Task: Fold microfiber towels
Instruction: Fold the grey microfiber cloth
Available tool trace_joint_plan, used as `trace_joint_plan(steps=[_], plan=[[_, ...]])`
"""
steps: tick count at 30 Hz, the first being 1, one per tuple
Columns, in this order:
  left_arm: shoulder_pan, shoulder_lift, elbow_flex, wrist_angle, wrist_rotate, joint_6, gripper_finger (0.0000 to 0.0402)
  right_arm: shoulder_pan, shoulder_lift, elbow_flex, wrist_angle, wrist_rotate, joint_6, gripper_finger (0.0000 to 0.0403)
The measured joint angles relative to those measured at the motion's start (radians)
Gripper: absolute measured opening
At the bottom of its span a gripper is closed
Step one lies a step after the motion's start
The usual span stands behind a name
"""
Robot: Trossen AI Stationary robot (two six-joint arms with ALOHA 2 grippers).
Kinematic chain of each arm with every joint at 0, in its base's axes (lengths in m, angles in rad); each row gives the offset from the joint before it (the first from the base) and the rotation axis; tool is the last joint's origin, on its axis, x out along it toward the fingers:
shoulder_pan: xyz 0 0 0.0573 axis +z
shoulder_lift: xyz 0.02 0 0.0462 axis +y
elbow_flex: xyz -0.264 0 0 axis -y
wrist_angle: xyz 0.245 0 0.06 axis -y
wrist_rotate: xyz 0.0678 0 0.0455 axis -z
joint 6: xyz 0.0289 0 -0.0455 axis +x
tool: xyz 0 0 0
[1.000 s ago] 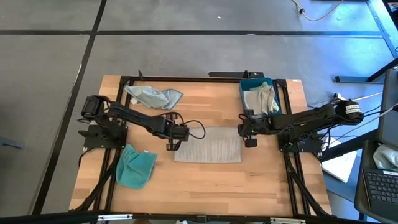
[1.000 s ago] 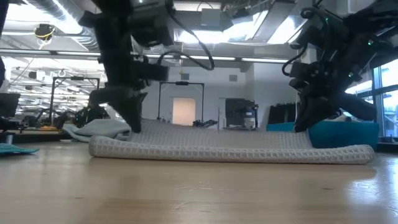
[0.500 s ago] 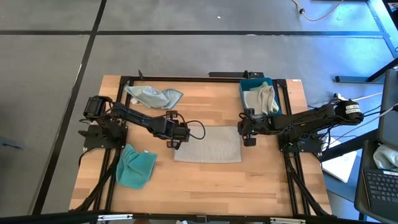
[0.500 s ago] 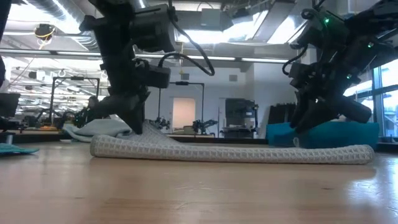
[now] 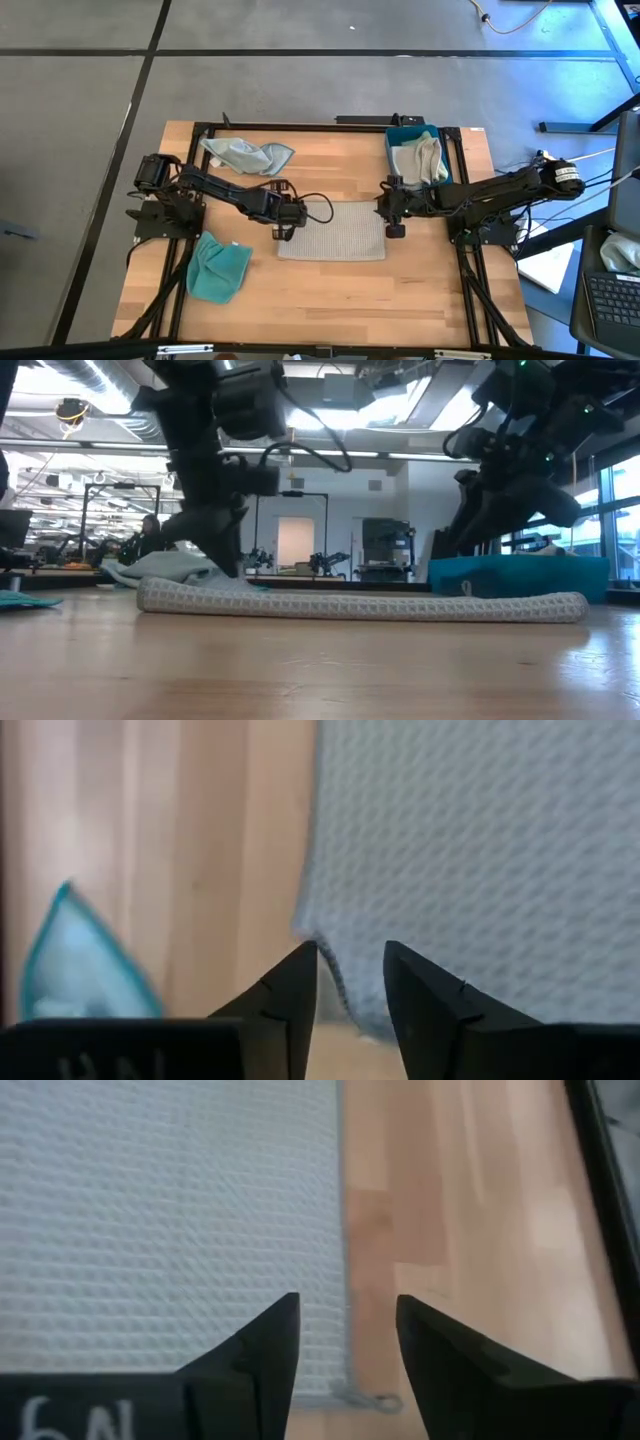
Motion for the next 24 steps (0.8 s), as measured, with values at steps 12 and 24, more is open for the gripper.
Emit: trace_joint_plan(steps=[12, 24], plan=[[0.002, -0.001, 0.0, -0.107, -0.067, -0.035, 0.0192, 0.056, 0.0, 0.0, -0.026, -0.004, 0.062, 0.017], [-0.016, -0.1, 0.084, -0.292, -0.226, -0.101, 0.0205, 0.147, 0.0, 0.0, -0.078, -0.197, 0.189, 0.017]])
